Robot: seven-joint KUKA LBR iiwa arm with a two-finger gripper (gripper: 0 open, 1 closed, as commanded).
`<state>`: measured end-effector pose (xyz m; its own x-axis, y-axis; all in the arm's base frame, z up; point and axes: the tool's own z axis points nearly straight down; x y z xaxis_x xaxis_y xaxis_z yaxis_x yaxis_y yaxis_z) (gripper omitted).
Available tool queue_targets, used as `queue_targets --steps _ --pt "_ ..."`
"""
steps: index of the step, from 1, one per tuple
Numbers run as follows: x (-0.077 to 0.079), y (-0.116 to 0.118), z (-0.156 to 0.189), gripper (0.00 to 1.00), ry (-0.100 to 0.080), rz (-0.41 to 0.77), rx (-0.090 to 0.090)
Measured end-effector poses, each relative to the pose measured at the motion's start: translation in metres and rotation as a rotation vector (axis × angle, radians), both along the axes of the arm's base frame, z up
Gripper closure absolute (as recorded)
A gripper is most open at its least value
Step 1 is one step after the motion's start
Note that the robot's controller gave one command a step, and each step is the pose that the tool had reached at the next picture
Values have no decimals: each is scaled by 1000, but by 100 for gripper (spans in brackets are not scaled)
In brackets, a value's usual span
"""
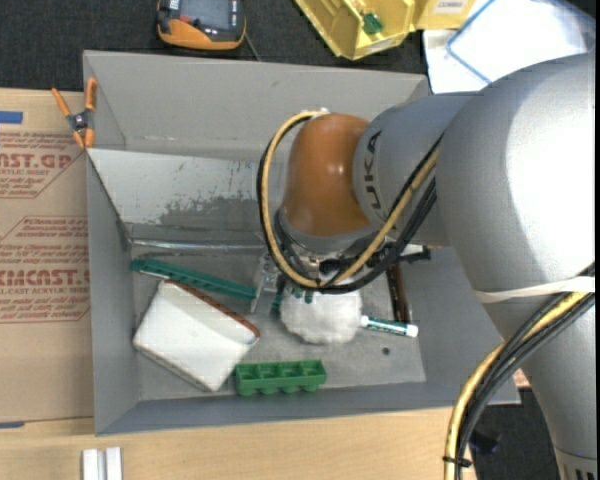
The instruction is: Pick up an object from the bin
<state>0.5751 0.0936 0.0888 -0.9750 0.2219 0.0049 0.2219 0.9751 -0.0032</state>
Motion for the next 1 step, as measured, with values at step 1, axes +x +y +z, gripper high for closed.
queue_targets --steps 1 --pt "0 0 0 100 0 0 0"
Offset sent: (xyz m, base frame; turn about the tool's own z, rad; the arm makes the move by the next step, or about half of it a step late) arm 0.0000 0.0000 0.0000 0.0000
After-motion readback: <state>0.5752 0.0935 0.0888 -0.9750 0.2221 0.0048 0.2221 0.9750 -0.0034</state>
